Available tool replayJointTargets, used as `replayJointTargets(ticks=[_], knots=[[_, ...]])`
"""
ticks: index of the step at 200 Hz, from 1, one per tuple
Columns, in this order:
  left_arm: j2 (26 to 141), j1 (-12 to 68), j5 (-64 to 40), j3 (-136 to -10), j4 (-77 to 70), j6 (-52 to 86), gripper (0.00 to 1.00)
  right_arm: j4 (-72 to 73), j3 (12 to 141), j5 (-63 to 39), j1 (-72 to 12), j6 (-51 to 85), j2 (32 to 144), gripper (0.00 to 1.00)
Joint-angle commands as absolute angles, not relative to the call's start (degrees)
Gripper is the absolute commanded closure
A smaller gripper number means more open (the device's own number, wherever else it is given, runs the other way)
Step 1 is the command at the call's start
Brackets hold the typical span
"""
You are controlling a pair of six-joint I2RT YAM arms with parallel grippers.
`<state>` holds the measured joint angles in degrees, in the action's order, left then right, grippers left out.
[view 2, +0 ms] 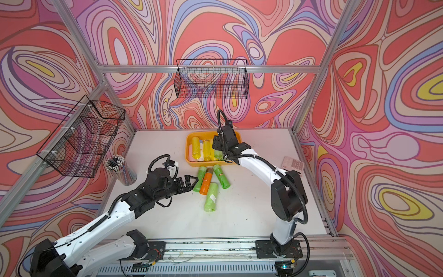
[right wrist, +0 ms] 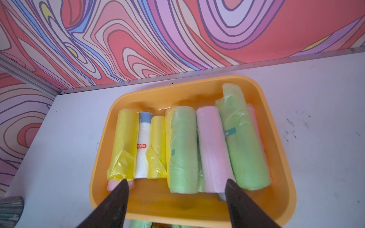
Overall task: Put the roll of trash bags into the storage box
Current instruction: Place the roll of trash bags in the storage box, then pick up the roll of trash bags from the center of the board.
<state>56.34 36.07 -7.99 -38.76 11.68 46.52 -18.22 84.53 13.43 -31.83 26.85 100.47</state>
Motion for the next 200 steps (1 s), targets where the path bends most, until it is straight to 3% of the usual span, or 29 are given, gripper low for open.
replayJointTargets(ticks=[1,118,200], knots=[[56.78,36.39,-8.64,-38.8,10.5,46.32,0.0,-19.8,79.34,10.91,-31.83,27.58,95.28,0.21],[58.68,39.81,-6.33,-42.86,16.47,47.02,0.0,-17.16,54.08,9.22,-31.86,29.08,71.92,0.02],[60.97,45.94,-3.57,-44.56,17.29,47.75,0.0,-19.01,45.99,6.96,-31.87,31.04,62.07,0.02]])
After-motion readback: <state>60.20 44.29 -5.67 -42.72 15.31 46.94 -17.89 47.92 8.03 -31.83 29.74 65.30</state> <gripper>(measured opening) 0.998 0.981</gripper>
